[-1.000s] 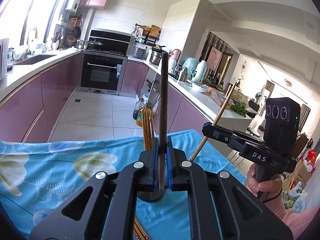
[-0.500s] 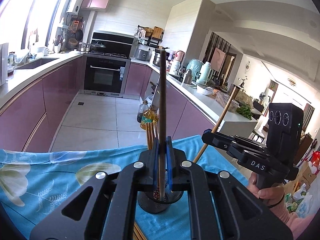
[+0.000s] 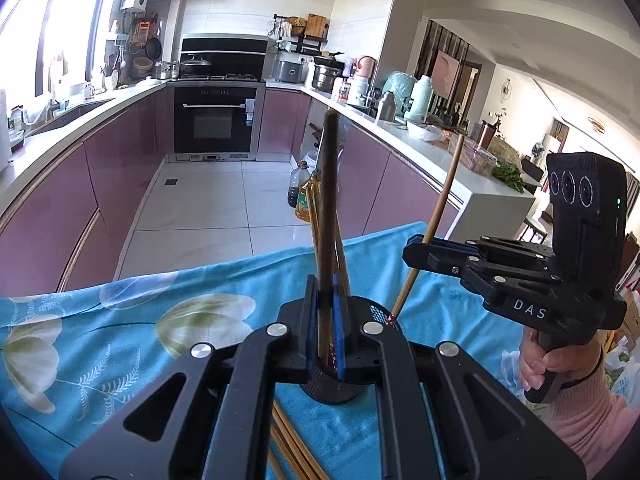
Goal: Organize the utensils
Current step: 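Lower both chopsticks into the mesh cup and open both tools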
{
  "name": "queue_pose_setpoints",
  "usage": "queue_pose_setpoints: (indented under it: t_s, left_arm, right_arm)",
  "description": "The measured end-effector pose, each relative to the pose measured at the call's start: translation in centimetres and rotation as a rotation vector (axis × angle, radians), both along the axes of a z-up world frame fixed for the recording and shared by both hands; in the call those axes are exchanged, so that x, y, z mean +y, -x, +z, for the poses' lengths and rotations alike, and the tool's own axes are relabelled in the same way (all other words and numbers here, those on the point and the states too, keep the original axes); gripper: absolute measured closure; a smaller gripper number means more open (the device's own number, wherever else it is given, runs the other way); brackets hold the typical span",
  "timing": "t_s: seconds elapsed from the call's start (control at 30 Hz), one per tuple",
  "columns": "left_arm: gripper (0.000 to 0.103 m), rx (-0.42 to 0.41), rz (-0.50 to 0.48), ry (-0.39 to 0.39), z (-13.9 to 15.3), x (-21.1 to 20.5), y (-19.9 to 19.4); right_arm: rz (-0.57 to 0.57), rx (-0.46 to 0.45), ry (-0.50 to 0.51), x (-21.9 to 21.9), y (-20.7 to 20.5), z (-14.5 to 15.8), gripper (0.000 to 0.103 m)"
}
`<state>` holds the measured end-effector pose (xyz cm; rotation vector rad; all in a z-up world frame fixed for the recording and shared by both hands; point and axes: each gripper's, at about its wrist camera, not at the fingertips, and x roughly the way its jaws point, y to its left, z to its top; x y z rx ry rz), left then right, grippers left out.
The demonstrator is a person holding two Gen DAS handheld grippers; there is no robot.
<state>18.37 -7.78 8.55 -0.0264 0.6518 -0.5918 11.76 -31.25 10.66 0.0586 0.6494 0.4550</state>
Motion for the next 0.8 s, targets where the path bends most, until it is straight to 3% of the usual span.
queue_pose_setpoints:
  t_s: [0.33,0.6,0.67,0.73,0.8]
  left_arm:
    - [0.095,0.051,-0.040,-0.057,-1.8,-1.3,-1.7]
    - [0.095,0.055,0.000,-0.045,-1.8,-1.9,-3.5]
    - [0.091,0.042,0.030,-0.033,-1.7,-1.8,-3.8]
    - [0.075,0.030,0.050,-0.014,-1.6,-1.4,-3.9]
    - [0.073,0.011,0.069,-0.005,-1.3,-1.0,-3.7]
  right_arm:
    - [-0.011,0.105,0.036,0.7,-2.0,-2.8,0.095]
    - [-0.044,0.096,-0.003,0.5,-2.5,-3.1,0.095]
    - [-0.049,0.088,-0.009,0.4,-2.4,-3.1,0.091]
    - [-0.054,0.077,-0.013,0.2,-2.0,-3.0,0.085]
    - [-0.057,0.067,-0.017,0.1,-1.7,-2.9,0.082]
